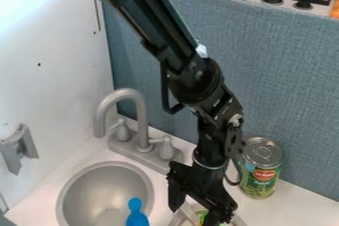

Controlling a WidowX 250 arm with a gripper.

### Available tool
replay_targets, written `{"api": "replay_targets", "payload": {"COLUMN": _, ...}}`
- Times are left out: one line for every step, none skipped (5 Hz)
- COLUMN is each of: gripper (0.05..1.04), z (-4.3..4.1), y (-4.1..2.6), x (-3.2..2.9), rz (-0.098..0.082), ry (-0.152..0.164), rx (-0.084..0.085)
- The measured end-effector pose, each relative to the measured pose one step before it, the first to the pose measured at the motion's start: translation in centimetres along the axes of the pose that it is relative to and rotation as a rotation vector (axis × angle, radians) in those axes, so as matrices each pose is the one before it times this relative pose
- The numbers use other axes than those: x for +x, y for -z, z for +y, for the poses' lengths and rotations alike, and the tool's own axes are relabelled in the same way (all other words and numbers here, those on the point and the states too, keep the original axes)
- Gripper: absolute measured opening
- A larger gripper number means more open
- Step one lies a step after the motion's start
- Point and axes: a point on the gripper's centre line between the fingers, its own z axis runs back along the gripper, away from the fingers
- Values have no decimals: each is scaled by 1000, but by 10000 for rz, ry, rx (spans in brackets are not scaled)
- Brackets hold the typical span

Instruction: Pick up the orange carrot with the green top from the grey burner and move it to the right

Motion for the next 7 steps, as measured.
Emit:
{"api": "replay_targets", "payload": {"gripper": 1000, "z": -144, "y": 792, "x": 660, "rz": 121, "ry": -10, "rx": 20}}
{"api": "replay_targets", "payload": {"gripper": 1000, "z": -180, "y": -11, "x": 476, "rz": -92, "ry": -54, "rx": -82}}
{"api": "replay_targets", "payload": {"gripper": 1000, "z": -376, "y": 213, "x": 610, "rz": -26, "ry": 72, "rx": -109}}
{"api": "replay_targets", "payload": {"gripper": 1000, "z": -175, "y": 6, "x": 256, "rz": -36, "ry": -26, "rx": -58}}
{"api": "replay_targets", "payload": {"gripper": 1000, "z": -294, "y": 196, "x": 137, "rz": -75, "ry": -40, "rx": -180}}
{"api": "replay_targets", "payload": {"gripper": 1000, "z": -246, "y": 740, "x": -46, "rz": 132, "ry": -31, "rx": -129}}
{"api": "replay_targets", "payload": {"gripper": 1000, "z": -308, "y": 597, "x": 156, "rz": -79, "ry": 52, "rx": -190}}
